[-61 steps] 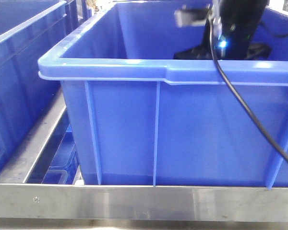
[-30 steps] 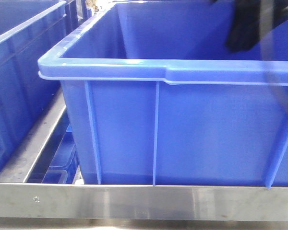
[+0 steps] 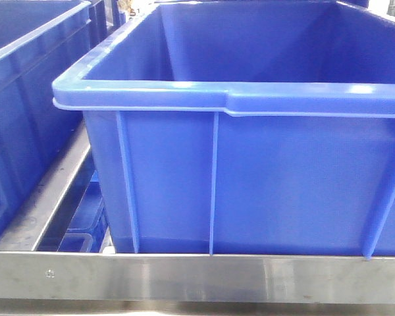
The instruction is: Pick red cube and place on left shelf
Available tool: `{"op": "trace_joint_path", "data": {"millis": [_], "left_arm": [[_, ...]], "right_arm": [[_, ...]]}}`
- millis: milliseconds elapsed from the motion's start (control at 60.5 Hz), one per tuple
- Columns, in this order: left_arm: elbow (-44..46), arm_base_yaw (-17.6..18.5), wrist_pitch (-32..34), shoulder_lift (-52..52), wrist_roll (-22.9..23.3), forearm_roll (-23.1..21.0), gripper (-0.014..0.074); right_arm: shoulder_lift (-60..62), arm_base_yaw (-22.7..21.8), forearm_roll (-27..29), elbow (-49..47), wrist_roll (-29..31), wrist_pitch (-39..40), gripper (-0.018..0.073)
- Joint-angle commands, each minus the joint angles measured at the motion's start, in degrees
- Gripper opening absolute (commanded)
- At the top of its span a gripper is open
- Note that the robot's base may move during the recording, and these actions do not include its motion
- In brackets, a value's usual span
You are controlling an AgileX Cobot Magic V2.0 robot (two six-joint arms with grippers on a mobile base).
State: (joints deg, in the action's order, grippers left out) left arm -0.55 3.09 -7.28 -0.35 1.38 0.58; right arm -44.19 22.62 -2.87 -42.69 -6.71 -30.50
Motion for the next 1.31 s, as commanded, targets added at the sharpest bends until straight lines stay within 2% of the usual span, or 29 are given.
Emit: {"op": "trace_joint_path", "data": {"millis": [0,165,413,529,1090,1173,1289], "left_arm": [[-1.32,0.25,5.03,-0.85,0.05,-0.22,0.0101],[-1.32,0.25,5.03,-0.85,0.05,-0.22,0.0101],[-1.32,0.25,5.03,-0.85,0.05,-0.22,0.0101],[-1.32,0.25,5.03,-0.85,0.05,-0.22,0.0101],[-1.32,0.25,5.03,-0.85,0.05,-0.22,0.0101],[-1.32,0.25,5.03,-0.85,0.05,-0.22,0.0101],[-1.32,0.25,5.03,-0.85,0.05,-0.22,0.0101]], "right_arm": [[6.31,-0.51,-0.76,2.59,0.46,6.82,0.005],[16.52,-0.51,-0.71,8.89,0.46,8.82,0.005],[26.81,-0.51,-0.71,13.45,0.46,8.68,0.005],[27.53,-0.51,-0.66,13.56,0.46,6.74,0.005],[27.54,-0.51,-0.66,14.39,0.46,8.96,0.005],[27.59,-1.71,-0.66,15.43,0.46,10.01,0.005],[27.59,-6.5,0.55,18.39,0.52,14.58,0.005]]}}
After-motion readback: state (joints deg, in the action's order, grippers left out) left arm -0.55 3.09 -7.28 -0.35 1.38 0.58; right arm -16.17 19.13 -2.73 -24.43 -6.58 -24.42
